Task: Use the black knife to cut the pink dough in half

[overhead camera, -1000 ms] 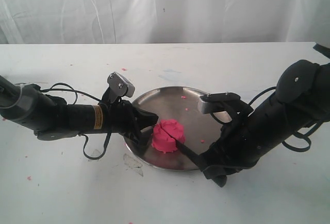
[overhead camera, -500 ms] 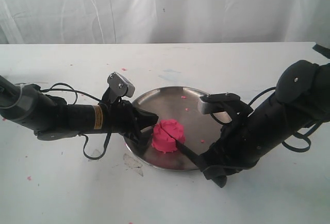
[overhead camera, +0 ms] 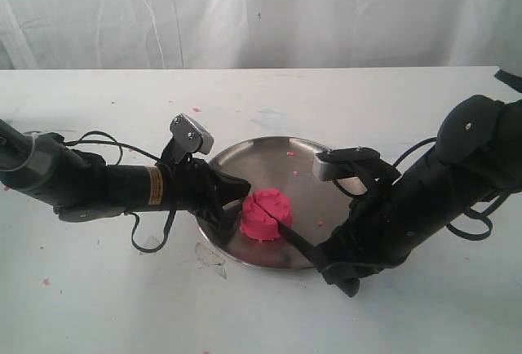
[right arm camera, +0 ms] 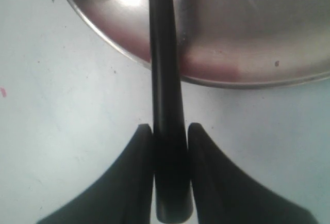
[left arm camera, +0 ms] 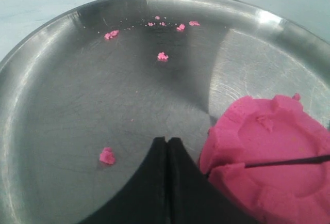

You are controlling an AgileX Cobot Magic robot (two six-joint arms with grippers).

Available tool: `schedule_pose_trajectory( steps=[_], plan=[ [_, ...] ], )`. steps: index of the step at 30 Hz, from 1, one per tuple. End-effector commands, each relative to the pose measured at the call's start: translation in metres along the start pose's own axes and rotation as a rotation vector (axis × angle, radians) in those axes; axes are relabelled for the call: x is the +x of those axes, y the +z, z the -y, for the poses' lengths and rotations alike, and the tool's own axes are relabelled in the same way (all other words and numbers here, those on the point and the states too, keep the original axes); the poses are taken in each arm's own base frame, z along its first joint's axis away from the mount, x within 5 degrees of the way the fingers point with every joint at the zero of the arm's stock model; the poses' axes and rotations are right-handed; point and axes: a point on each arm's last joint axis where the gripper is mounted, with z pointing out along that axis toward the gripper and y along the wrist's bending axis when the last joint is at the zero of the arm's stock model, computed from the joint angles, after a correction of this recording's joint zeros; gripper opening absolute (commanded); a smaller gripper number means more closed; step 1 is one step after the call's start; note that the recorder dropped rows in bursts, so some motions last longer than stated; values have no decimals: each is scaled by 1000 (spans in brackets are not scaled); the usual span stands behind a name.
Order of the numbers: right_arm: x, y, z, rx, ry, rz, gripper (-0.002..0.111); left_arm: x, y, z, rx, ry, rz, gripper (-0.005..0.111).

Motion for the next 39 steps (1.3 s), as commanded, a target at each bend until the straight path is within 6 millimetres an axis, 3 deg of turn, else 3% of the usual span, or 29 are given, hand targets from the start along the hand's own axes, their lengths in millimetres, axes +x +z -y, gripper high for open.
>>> schedule_pose_trajectory(
  steps=[1, 15, 21, 39],
  plan=[
    [2, 0, 0, 1, 0, -19, 0, 7, 1, 2, 7, 8, -46, 0],
    [3, 0, 1, 11, -21, -33, 0, 10, 0, 0, -5, 14, -72, 0],
    [5, 15, 7, 1, 5, -81, 0, 10, 0, 0, -5, 14, -72, 0],
    [-3, 12, 4, -29, -2, -92, 0, 10, 0, 1, -4, 11, -73, 0]
  ],
)
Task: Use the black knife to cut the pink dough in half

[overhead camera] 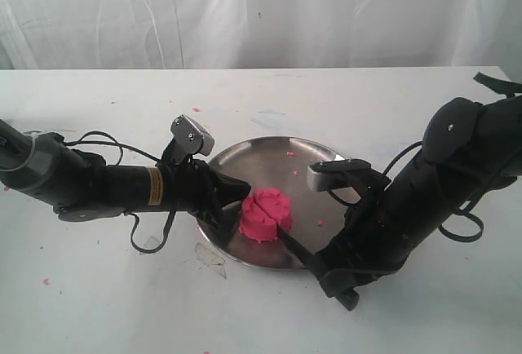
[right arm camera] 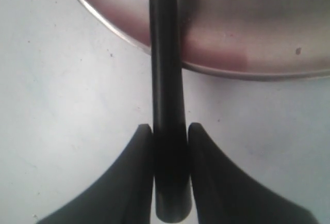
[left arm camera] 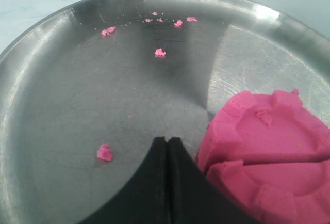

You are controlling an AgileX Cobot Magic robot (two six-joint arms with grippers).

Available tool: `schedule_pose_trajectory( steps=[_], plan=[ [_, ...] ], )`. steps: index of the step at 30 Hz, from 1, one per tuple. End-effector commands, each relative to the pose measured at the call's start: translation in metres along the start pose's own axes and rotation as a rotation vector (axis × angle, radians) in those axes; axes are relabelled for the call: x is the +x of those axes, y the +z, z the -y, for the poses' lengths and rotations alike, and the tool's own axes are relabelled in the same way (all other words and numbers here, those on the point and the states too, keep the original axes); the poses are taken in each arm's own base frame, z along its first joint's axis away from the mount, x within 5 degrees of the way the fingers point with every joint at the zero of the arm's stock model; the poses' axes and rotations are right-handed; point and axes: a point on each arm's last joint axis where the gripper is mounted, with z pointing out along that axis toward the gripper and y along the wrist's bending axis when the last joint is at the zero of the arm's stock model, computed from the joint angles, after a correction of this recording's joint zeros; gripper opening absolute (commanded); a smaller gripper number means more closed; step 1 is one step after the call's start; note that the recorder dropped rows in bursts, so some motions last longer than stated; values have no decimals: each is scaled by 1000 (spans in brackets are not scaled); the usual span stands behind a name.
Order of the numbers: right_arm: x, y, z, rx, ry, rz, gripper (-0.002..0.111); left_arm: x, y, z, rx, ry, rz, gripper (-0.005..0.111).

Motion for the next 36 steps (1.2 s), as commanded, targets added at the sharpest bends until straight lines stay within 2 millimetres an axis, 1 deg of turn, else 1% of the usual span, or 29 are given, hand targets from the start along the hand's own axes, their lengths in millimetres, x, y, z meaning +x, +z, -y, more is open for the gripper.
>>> schedule_pose_trajectory(
  steps=[1, 11, 23, 32, 34, 36],
  plan=[
    [-1, 0, 0, 2, 4, 0, 0, 9, 1, 0, -9, 4, -61, 0],
    [-1, 0, 0, 3, 3, 1, 0, 9, 0, 1, -4, 11, -64, 0],
    [-1, 0, 0, 3, 3, 1, 0, 13, 0, -2, -34, 15, -111, 0],
    [-1, 0, 1, 5, 3, 3, 0, 13, 0, -2, -34, 19, -106, 0],
    [-1, 0, 1, 5, 3, 3, 0, 9, -1, -3, -44, 32, -91, 0],
    [-1, 0, 1, 5, 3, 3, 0, -1, -5, -3, -57, 39, -62, 0]
  ],
)
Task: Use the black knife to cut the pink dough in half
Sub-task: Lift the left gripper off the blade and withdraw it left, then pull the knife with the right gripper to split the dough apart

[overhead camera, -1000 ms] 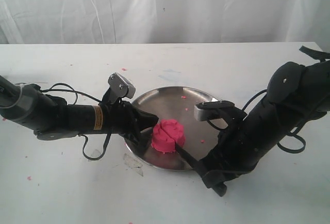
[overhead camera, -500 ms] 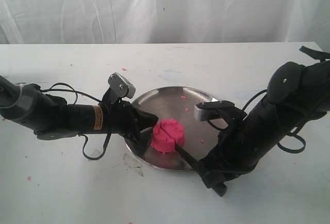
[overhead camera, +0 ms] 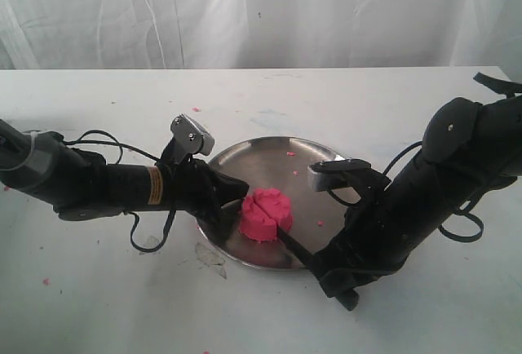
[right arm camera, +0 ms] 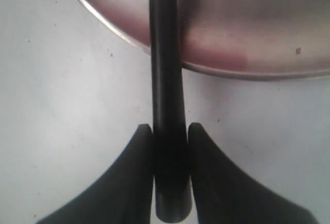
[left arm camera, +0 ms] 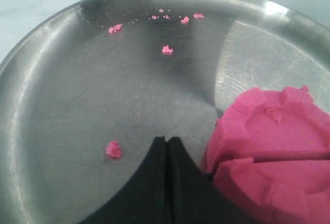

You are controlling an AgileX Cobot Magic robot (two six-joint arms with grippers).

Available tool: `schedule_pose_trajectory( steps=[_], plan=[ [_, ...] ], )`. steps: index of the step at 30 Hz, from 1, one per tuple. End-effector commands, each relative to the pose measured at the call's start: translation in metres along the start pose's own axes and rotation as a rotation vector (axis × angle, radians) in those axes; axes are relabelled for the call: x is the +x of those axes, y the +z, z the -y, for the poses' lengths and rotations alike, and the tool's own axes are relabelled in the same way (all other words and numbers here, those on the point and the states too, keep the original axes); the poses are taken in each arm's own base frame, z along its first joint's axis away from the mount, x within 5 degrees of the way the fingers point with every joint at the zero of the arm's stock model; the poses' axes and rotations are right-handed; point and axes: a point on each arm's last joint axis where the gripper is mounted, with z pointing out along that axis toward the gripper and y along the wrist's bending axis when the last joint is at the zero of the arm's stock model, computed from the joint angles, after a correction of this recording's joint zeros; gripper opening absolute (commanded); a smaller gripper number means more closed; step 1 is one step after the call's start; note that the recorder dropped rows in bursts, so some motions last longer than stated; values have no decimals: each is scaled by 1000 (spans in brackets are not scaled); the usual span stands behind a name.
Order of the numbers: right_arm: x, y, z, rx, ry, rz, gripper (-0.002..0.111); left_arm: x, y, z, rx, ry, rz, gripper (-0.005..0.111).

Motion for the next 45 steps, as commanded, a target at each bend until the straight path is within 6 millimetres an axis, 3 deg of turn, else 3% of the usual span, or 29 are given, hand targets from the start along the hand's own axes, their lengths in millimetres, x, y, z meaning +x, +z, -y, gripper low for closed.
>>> schedule_pose_trajectory(
  steps=[1, 4, 6, 12, 15, 21, 24, 29, 32, 36, 38, 39, 42, 44, 45],
  plan=[
    [-1, 0, 1, 6, 3, 5, 0, -12, -9, 0, -42, 72, -19, 0],
    [-1, 0, 1, 7, 3, 6, 0, -41, -28, -6, -97, 157, 57, 0],
    [-1, 0, 1, 7, 3, 6, 0, -70, -52, -13, -173, 158, 148, 0],
    [-2, 0, 1, 8, 3, 8, 0, -120, -105, -12, -241, 208, 273, 0],
    [-1, 0, 1, 7, 11, 7, 0, -134, -126, -4, -214, 159, 287, 0],
    [-2, 0, 1, 5, 14, 8, 0, -126, -140, 15, -80, 202, 51, 0],
    [-2, 0, 1, 5, 14, 8, 0, -117, -139, 17, -68, -8, 13, 0],
    [-2, 0, 1, 8, 14, 9, 0, -99, -140, 6, -229, -123, -44, 0],
    [-2, 0, 1, 8, 14, 9, 0, -98, -153, -1, -394, -177, -44, 0],
    [-2, 0, 1, 8, 14, 9, 0, -104, -188, 1, -636, -164, -4, 0],
    [-2, 0, 1, 8, 14, 9, 0, -101, -229, 2, -946, -151, 12, 0],
    [-2, 0, 1, 9, 14, 11, 0, -94, -260, 5, -1179, -141, 10, 0],
    [-2, 0, 1, 9, 18, 10, 0, -78, -305, 19, -1501, -135, -12, 0],
    [-3, 0, 2, 17, 18, 20, 0, -77, -317, 32, -1501, -141, 48, 0],
    [-3, 0, 2, 18, 16, 19, 0, -82, -318, 40, -1411, -131, 104, 0]
  ],
)
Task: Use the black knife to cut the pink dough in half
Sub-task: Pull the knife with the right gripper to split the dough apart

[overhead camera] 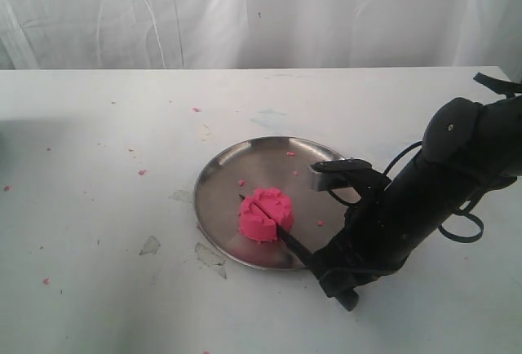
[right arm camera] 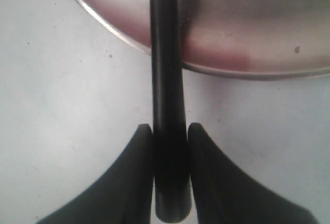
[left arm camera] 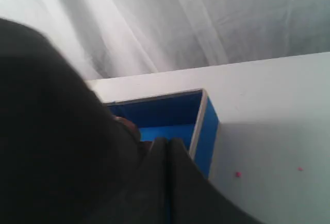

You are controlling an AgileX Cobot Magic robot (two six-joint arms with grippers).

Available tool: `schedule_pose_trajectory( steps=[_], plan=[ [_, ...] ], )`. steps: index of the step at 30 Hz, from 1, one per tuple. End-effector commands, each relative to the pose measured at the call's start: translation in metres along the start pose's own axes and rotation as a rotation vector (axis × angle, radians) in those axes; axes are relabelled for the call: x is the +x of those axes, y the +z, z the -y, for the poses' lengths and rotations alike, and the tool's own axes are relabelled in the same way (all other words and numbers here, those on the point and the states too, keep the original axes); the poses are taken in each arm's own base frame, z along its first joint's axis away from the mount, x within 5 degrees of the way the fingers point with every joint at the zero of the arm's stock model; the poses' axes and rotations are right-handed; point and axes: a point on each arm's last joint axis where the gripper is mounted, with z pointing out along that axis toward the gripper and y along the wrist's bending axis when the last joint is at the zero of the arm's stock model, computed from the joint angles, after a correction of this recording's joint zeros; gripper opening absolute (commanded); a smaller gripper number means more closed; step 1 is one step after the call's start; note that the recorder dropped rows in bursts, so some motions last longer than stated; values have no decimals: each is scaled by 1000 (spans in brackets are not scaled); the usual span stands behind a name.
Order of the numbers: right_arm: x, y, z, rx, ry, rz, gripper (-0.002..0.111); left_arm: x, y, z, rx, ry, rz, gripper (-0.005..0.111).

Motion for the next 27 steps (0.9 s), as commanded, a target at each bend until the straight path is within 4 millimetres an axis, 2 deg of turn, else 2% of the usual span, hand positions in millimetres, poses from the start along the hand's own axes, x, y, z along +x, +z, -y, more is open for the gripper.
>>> schedule_pose_trajectory(
  steps=[1, 4, 8, 15, 23, 27],
  plan=[
    [-3, 0, 2, 19, 5, 19, 0, -11, -34, -13, 166, -75, 132, 0],
    [-2, 0, 2, 24, 0, 18, 0, -20, -55, -15, 304, -67, 229, 0],
    [-3, -1, 3, 39, -15, 19, 0, -25, -67, -21, 325, -2, 298, 0],
    [-5, -6, 15, 176, 40, 13, 0, -25, -70, -15, 396, 7, 309, 0],
    [-6, -11, 11, 164, 60, 35, 0, -25, -71, -12, 429, 11, 316, 0],
    [-6, -25, 3, 148, 60, 80, 0, -25, -71, -12, 435, 12, 317, 0]
  ],
)
